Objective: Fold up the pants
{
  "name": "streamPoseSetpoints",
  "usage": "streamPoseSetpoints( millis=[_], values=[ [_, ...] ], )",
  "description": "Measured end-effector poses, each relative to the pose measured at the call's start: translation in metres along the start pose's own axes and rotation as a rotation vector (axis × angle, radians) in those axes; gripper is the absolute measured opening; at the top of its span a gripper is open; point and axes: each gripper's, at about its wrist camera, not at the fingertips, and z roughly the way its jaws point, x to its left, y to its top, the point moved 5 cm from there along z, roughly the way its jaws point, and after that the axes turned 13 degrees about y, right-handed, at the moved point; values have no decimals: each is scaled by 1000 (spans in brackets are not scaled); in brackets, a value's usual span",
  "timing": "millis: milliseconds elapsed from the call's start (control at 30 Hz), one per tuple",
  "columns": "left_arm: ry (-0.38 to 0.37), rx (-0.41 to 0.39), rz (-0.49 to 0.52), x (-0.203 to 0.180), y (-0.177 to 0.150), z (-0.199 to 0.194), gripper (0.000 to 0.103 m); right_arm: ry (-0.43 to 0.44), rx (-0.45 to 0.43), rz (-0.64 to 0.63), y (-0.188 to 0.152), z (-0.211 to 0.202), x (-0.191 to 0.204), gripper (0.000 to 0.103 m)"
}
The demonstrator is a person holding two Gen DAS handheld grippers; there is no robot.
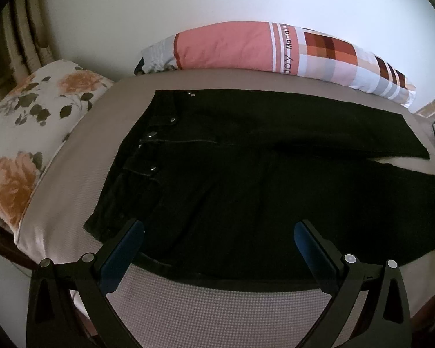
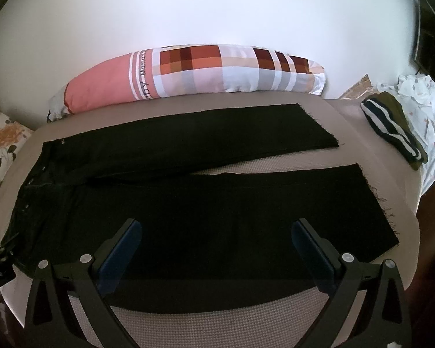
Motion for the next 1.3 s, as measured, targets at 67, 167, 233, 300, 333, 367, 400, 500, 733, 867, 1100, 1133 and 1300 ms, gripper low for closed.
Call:
streamPoseSetpoints(
  millis=[67,167,233,300,333,367,400,500,733,867,1100,1133,1300],
  values=[
    [1,0,-1,1,-1,0,103,-3,1,1,0,1,0,103],
    [8,1,-2,2,-1,1,103,-2,7,4,-2,1,0,103],
    [8,3,1,3,-1,2,103,-1,6,4,-2,1,0,103],
    [8,6,2,3,-1,3,103,-2,8,2,-2,1,-1,103],
    [7,9,0,4,-2,4,103,-1,8,4,-2,1,-1,103],
    [5,12,-2,4,-2,4,103,-2,7,5,-2,1,0,103],
    [4,14,-2,4,-2,5,103,-2,7,6,-2,1,0,103],
    [7,17,-2,3,-3,5,103,-1,7,6,-1,1,0,103],
    [5,16,-1,4,-3,6,103,0,13,4,-3,-1,-2,103],
    [7,15,0,4,-3,6,103,2,14,3,-3,-1,-1,103],
    [9,16,-2,4,-3,6,103,1,15,2,-2,0,1,103],
    [8,15,-2,4,-3,6,103,-1,16,0,-1,0,2,103],
    [8,14,0,4,-3,6,103,-4,15,0,-1,0,2,103]
  ],
)
